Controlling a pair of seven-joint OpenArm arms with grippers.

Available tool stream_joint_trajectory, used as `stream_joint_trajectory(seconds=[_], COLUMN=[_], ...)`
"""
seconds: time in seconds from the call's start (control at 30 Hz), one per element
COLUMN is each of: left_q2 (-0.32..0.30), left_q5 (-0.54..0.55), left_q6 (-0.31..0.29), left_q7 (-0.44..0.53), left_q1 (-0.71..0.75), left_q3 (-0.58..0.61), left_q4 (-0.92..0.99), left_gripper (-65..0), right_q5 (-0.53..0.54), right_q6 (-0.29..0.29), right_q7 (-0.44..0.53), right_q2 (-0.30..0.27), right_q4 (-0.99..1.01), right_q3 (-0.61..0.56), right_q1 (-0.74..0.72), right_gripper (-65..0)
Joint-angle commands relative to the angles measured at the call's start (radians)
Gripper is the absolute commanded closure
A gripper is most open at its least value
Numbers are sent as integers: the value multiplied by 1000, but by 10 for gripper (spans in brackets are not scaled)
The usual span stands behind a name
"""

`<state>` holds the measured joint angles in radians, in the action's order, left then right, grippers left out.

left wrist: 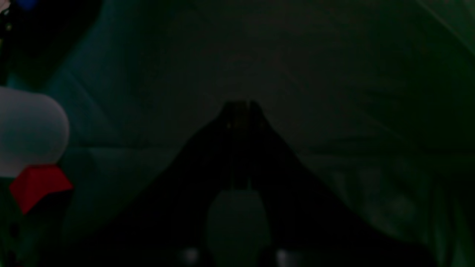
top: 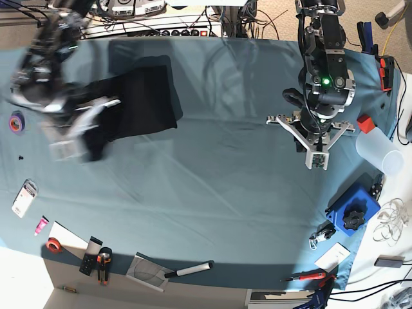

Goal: Layout the t-shirt on the table in an organized manner, then fold the t-shirt properly

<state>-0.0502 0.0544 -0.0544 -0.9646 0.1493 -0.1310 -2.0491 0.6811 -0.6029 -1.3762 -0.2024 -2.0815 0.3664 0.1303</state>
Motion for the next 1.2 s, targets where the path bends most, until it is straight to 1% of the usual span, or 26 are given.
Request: stream_joint_trajectory(seconds=[0.0, 0.1, 0.2, 0.23, 0.37, 0.43, 0.53, 0.57, 0.6, 0.67, 0.7, 0.77, 0.83, 0.9, 0.97, 1.07, 1.1, 1.17], left_q2=[0, 0, 0, 0, 0, 0, 0, 0, 0, 0, 0, 0, 0, 0, 0, 0, 0, 0], left_q5=[3, 3, 3, 3, 3, 3, 3, 3, 3, 3, 3, 3, 3, 3, 3, 3, 3, 3], left_q6=[0, 0, 0, 0, 0, 0, 0, 0, 0, 0, 0, 0, 0, 0, 0, 0, 0, -11], left_q7=[23, 24, 47, 49, 48, 48, 49, 48, 48, 48, 48, 48, 48, 48, 49, 49, 49, 50], left_q1=[-13, -13, -13, -14, -13, -13, -13, -13, -13, -13, -13, -13, -12, -10, -5, 7, 9, 11], left_q3=[1, 1, 1, 1, 1, 1, 1, 1, 1, 1, 1, 1, 1, 1, 1, 1, 3, 3], left_q4=[-16, -16, -16, -16, -16, -16, -16, -16, -16, -16, -16, -16, -16, -16, -15, -15, -14, -14], left_gripper=[0, 0, 0, 0, 0, 0, 0, 0, 0, 0, 0, 0, 0, 0, 0, 0, 0, 0], right_q5=[-3, -45, -58, -74, -192, -203, -202, -187, -162, -100, -84, -85, -130, -200, -240, -284, -294, -301], right_q6=[-3, -2, -2, -2, -2, -2, -1, 5, 17, 21, 21, 20, 20, 20, 20, 20, 20, 22], right_q7=[26, 34, 45, 44, 51, 68, 73, 63, 37, -10, -17, -15, -5, 17, 45, 113, 133, 157], right_q2=[-6, -5, -5, -5, -5, -5, -6, -6, -7, -9, -8, -8, -8, -8, -8, -8, -8, -8], right_q4=[-19, -19, -19, -19, -18, -18, -18, -19, -19, -25, -34, -66, -102, -124, -125, -125, -125, -125], right_q3=[-23, -103, -160, -176, -224, -230, -230, -230, -230, -228, -228, -228, -228, -228, -228, -228, -228, -228], right_q1=[-6, -2, -3, -2, 20, 46, 83, 90, 91, 87, 85, 85, 86, 86, 88, 107, 114, 125], right_gripper=[0, 0, 0, 0, 0, -4, -121, -138, -138, -138, -138, -138, -138, -140, -179, -265, -277, -277])
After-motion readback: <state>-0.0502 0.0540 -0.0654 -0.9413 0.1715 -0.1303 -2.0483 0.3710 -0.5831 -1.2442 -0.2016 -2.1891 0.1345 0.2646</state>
